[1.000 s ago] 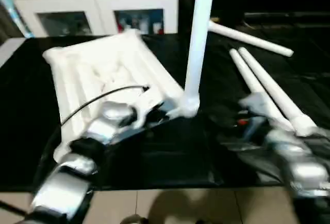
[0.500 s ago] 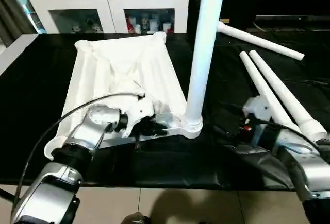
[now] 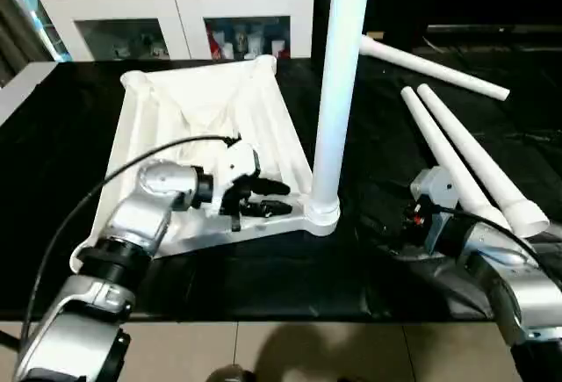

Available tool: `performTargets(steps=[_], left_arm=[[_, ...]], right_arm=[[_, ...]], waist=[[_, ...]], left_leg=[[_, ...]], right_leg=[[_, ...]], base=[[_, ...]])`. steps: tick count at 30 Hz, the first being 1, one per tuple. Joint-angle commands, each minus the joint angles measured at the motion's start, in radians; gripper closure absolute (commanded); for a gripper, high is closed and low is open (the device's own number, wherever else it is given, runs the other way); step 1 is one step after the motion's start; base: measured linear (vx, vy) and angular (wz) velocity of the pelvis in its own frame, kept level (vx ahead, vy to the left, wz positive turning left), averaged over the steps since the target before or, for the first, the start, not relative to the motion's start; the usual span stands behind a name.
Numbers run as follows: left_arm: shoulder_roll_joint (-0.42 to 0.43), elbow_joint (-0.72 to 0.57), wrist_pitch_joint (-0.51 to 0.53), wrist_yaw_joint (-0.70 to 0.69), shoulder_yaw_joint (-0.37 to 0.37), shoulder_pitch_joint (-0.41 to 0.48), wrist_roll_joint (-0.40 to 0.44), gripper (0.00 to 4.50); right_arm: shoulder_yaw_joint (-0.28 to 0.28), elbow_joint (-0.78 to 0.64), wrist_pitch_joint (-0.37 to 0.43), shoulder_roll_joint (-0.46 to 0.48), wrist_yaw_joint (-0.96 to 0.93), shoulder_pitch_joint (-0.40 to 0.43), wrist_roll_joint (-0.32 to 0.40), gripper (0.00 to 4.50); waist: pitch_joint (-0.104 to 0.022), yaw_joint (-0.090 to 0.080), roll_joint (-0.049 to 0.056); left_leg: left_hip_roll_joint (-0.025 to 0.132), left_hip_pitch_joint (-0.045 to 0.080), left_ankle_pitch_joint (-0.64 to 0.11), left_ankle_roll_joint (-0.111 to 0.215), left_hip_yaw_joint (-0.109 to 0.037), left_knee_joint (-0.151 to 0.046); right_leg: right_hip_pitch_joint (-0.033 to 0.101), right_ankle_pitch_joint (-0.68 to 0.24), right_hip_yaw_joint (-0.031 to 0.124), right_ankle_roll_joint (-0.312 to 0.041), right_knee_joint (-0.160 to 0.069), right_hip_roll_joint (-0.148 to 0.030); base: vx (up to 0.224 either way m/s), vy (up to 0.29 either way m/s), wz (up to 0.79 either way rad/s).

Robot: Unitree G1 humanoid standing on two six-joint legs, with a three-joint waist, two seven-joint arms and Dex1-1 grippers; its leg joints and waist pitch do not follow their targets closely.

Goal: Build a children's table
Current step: Rotate leg to tighten

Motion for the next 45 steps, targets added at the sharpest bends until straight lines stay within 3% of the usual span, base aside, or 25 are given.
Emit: performTargets(steps=[1,6,7,9,12,16,20,29,34,45], left_arm=[[0.041,-0.008,0.026,-0.023,-0.028,-0.003,0.031,2.26],[0.071,0.014,0.067,-0.079,-0.032,-0.014,0.014,2.26],[0.077,0.025,0.057,-0.077,-0.031,-0.012,0.02,2.26],[0.079,0.029,0.054,-0.075,-0.031,-0.011,0.023,2.26],[0.082,0.098,0.094,-0.003,-0.038,-0.022,0.064,2.26],[0.071,0.13,0.157,0.008,-0.032,-0.038,0.058,2.26],[0.066,0.16,0.156,0.032,-0.037,-0.063,0.078,2.26],[0.052,0.135,0.179,0.0,-0.066,-0.063,0.08,2.26],[0.039,0.174,0.156,0.043,-0.085,-0.067,0.119,2.26],[0.006,0.149,0.18,0.062,-0.091,-0.056,0.112,2.26]], right_arm=[[-0.001,-0.04,-0.005,-0.008,-0.003,0.007,0.007,0.0],[-0.001,-0.069,0.027,-0.019,0.004,0.003,0.017,0.0],[0.008,-0.084,0.037,-0.029,0.017,0.005,0.018,0.0],[0.011,-0.091,0.041,-0.033,0.024,0.007,0.02,0.0],[0.019,-0.113,0.075,-0.039,0.041,0.012,0.038,0.0],[0.037,-0.124,0.085,-0.044,0.024,0.014,0.015,0.0],[0.035,-0.141,0.103,-0.037,0.016,0.015,0.025,0.0],[0.05,-0.126,0.086,-0.051,0.009,0.008,-0.002,0.0],[0.059,-0.13,0.084,-0.051,0.001,0.013,-0.012,0.0],[0.069,-0.12,0.076,-0.039,-0.012,0.013,-0.029,0.0]], waist=[[-0.075,0.0,0.001],[-0.075,-0.008,-0.001],[-0.075,-0.008,-0.005],[-0.075,-0.007,-0.003],[-0.075,-0.008,-0.005],[-0.075,-0.008,-0.006],[-0.075,-0.006,-0.007],[-0.076,-0.006,-0.008],[-0.076,-0.007,-0.006],[-0.077,-0.006,-0.005]], left_leg=[[0.061,0.024,-0.262,0.05,-0.027,-0.072],[0.06,0.026,-0.272,0.043,-0.027,-0.074],[0.059,0.025,-0.273,0.043,-0.026,-0.073],[0.059,0.025,-0.269,0.047,-0.026,-0.072],[0.058,0.025,-0.263,0.05,-0.026,-0.071],[0.057,0.027,-0.257,0.047,-0.027,-0.071],[0.057,0.027,-0.255,0.048,-0.027,-0.071],[0.057,0.024,-0.239,0.054,-0.026,-0.069],[0.057,0.025,-0.244,0.052,-0.028,-0.069],[0.057,0.023,-0.243,0.055,-0.028,-0.069]], right_leg=[[0.046,-0.353,0.052,-0.16,-0.073,-0.091],[0.046,-0.353,0.053,-0.163,-0.073,-0.09],[0.046,-0.356,0.052,-0.162,-0.073,-0.09],[0.047,-0.363,0.053,-0.158,-0.074,-0.092],[0.047,-0.371,0.052,-0.152,-0.076,-0.09],[0.047,-0.388,0.052,-0.146,-0.078,-0.092],[0.046,-0.373,0.052,-0.15,-0.077,-0.091],[0.048,-0.367,0.052,-0.152,-0.078,-0.093],[0.049,-0.366,0.051,-0.149,-0.077,-0.092],[0.051,-0.353,0.051,-0.154,-0.078,-0.092]], base=[[0.0,0.0,0.0],[0.0,0.0,0.0],[0.0,0.0,0.0],[0.0,0.0,0.0],[0.0,0.0,0.0],[0.0,0.0,0.0],[0.0,0.0,0.0],[0.0,0.0,0.0],[0.0,0.0,0.0],[0.0,0.0,0.0]])
